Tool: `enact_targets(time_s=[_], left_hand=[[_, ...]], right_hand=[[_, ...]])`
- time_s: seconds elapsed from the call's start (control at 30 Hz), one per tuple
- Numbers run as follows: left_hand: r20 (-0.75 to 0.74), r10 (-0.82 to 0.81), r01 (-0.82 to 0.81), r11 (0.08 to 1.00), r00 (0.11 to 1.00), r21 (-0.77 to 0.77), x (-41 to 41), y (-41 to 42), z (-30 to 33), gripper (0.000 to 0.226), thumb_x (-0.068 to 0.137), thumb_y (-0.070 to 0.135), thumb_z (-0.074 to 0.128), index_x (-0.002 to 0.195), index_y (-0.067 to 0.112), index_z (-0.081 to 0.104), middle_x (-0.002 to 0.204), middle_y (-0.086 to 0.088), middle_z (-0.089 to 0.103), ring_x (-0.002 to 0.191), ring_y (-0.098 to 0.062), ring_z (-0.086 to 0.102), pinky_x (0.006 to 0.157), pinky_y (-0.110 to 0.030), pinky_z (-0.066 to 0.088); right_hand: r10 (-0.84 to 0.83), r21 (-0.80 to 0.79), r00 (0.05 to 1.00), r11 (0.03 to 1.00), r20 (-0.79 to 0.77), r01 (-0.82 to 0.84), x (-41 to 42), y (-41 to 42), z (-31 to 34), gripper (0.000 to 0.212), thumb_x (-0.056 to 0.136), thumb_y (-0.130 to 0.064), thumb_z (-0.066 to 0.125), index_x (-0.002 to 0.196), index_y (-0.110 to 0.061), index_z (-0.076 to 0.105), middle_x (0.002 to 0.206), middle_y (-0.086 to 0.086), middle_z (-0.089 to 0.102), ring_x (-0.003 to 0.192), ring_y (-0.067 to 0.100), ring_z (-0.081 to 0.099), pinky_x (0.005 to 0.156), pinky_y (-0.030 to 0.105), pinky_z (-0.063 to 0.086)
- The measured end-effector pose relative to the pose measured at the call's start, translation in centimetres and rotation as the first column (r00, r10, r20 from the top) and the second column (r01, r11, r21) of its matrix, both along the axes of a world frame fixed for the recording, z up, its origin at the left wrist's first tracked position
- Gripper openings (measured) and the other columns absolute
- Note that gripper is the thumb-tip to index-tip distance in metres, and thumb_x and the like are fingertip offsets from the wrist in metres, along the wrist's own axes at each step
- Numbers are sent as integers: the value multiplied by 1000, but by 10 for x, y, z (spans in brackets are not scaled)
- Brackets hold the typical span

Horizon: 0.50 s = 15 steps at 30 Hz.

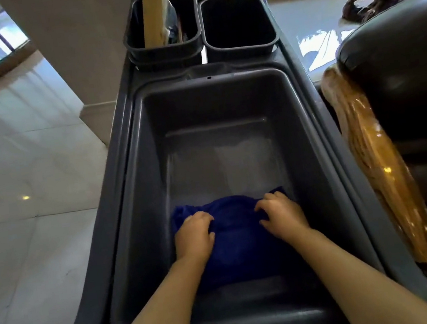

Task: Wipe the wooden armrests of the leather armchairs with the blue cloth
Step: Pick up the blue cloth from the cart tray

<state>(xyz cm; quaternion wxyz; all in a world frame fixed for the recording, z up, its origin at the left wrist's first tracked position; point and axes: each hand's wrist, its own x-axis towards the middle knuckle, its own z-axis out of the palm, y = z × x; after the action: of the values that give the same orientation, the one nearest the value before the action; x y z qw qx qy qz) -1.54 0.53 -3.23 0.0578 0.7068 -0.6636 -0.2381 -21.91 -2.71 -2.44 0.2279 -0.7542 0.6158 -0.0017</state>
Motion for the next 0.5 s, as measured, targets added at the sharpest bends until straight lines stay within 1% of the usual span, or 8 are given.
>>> enact_targets(time_s=[0.07,0.1,0.2,0.27,0.33,0.4,0.47,0.5], left_hand=[[38,-6,6,1000,999,-10,-2,3,3,23,85,16,55,108,21,60,119,5,57,113,-15,49,80,-31,45],[48,-10,11,1000,999,-10,-2,4,5,20,85,16,55,104,21,60,116,5,57,110,-15,50,76,-31,45],[49,-51,50,999,998,19,3,1,10,15,83,17,58,97,21,61,110,5,58,105,-15,53,79,-33,46],[18,-58,57,997,998,48,7,-3,12,14,81,19,61,94,22,62,108,6,58,101,-13,54,79,-31,47],[-5,-71,71,996,997,61,11,-3,13,14,81,20,63,94,23,63,108,8,59,99,-11,55,78,-29,48],[-10,-84,84,996,996,42,11,-2,11,14,81,19,62,95,23,65,109,8,60,99,-11,56,79,-29,49],[-52,-18,19,999,998,28,10,-2,10,14,81,16,62,93,21,67,108,6,65,98,-12,59,81,-28,48],[-83,25,-21,999,996,50,11,-3,10,15,80,16,62,92,20,69,106,5,67,97,-13,60,81,-26,48]], right_hand=[[-7,2,1000,1000,8,7,0,2,2,20,83,-15,61,102,-20,62,109,0,59,105,19,48,73,31,44],[-5,8,1000,1000,17,5,0,3,3,18,82,-15,61,99,-20,61,108,0,59,104,19,48,74,32,44],[0,47,1000,999,19,-1,-2,5,8,15,81,-14,60,96,-19,59,105,1,58,104,21,48,76,33,45],[-7,55,1000,998,17,6,-2,6,8,16,80,-14,60,95,-19,59,105,2,58,103,22,49,76,32,44],[-13,49,1000,999,18,13,-3,8,7,17,80,-14,60,96,-20,60,106,2,59,102,21,50,76,32,45],[-11,39,1000,999,21,10,-3,7,6,17,80,-14,60,95,-21,61,105,2,60,101,21,52,74,30,43],[-13,46,999,999,36,11,-3,4,7,16,79,-13,60,92,-20,62,103,2,63,96,22,56,71,26,40],[-25,64,998,998,54,21,-4,2,9,15,77,-13,61,90,-20,63,101,2,64,94,22,57,69,24,39]])
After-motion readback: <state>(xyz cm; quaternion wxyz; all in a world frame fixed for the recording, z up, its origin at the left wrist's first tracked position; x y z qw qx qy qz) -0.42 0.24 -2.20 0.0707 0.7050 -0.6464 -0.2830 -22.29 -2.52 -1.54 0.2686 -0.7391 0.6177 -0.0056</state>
